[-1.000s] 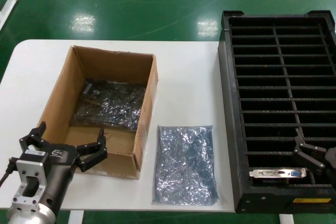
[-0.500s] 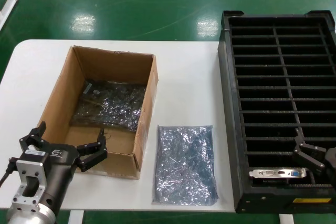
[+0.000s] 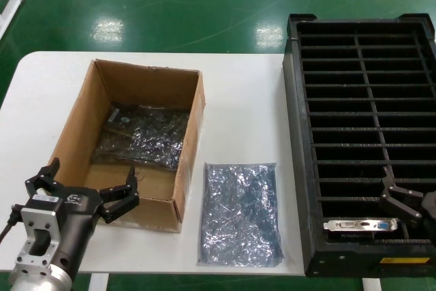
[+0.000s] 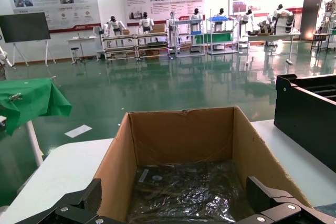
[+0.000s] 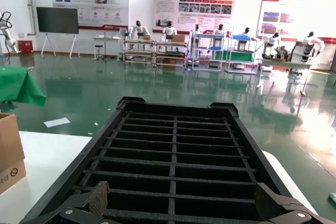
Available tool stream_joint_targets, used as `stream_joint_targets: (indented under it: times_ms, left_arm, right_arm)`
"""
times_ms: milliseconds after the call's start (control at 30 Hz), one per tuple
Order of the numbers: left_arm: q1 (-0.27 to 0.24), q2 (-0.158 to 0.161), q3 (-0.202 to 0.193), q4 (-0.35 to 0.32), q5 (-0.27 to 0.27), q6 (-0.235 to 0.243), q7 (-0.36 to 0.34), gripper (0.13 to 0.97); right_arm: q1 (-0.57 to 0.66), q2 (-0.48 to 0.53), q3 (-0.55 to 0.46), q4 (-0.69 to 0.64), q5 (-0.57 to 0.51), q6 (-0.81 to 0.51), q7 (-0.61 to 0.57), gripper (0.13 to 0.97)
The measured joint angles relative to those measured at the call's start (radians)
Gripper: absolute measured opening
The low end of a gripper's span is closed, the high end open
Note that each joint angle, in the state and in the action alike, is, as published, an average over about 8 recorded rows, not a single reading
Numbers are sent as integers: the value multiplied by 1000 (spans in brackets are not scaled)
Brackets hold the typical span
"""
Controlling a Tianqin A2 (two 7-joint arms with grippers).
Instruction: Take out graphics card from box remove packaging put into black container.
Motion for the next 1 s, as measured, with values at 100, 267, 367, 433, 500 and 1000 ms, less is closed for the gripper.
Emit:
stream_joint_targets:
  times_ms: [100, 267, 367, 433, 500, 1000]
  left_arm:
    - [0, 0, 0, 0, 0, 0, 0, 966]
    - [0, 0, 0, 0, 0, 0, 0, 966]
    - [0, 0, 0, 0, 0, 0, 0, 966]
    - [0, 0, 0, 0, 0, 0, 0, 966]
    - [0, 0, 0, 0, 0, 0, 0, 966]
    - [0, 0, 0, 0, 0, 0, 0, 966]
  right_arm:
    - [0, 0, 0, 0, 0, 0, 0, 966]
    - [0, 0, 0, 0, 0, 0, 0, 966]
    - [0, 0, 0, 0, 0, 0, 0, 966]
    - [0, 0, 0, 0, 0, 0, 0, 966]
    - [0, 0, 0, 0, 0, 0, 0, 966]
    - [0, 0, 0, 0, 0, 0, 0, 966]
